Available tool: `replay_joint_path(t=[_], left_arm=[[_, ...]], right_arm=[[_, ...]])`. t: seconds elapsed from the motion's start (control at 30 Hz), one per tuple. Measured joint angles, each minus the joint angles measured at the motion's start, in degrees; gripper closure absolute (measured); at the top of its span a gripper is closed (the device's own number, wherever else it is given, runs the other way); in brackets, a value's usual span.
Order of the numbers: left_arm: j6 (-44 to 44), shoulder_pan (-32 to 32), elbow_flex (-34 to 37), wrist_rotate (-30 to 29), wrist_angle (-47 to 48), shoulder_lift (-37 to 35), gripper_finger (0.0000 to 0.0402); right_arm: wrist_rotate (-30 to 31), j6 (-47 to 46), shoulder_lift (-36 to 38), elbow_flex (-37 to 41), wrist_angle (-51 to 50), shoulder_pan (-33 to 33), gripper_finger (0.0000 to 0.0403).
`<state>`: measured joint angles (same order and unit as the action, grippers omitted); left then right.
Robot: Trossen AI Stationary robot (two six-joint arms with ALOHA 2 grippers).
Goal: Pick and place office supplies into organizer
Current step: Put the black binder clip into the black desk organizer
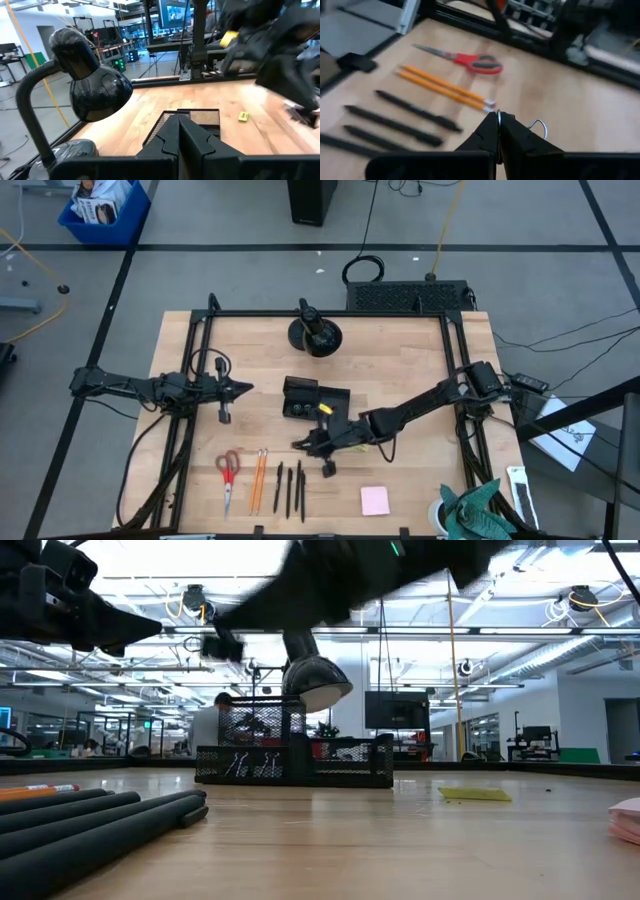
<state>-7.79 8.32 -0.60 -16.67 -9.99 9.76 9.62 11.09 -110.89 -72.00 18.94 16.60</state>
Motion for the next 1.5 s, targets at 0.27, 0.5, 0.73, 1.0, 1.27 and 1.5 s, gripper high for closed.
replay_joint_path(t=[0.27,0.5,0.73,1.0,1.27,1.5], left_arm=[[0.57,0.0,-0.02,-0.13,-0.06,-0.02,0.0396],[0.03,0.0,0.0,-0.17,-0.06,0.0,0.0396],[-0.03,0.02,-0.01,-0.19,-0.07,0.0,0.0396],[0.37,0.0,-0.01,-0.19,-0.12,-0.02,0.0396],[0.35,0.0,-0.02,-0.19,-0.1,0.0,0.0396],[0.35,0.01,0.0,-0.19,-0.09,-0.01,0.0396]], right_arm=[[10.24,0.25,-3.28,-5.97,-6.05,-4.14,0.0401],[11.5,-0.59,-9.34,-5.93,-5.07,-6.29,0.0402],[12.65,-1.25,-10.94,-5.95,-4.34,-6.9,0.0402],[15.85,-1.36,-10.99,-5.93,-6.6,-7.14,0.0402],[11.31,-5.69,-10.99,-5.86,-10.56,-7.88,0.0403],[11.31,-6.34,-10.99,-5.45,-10.01,-7.21,0.0403]])
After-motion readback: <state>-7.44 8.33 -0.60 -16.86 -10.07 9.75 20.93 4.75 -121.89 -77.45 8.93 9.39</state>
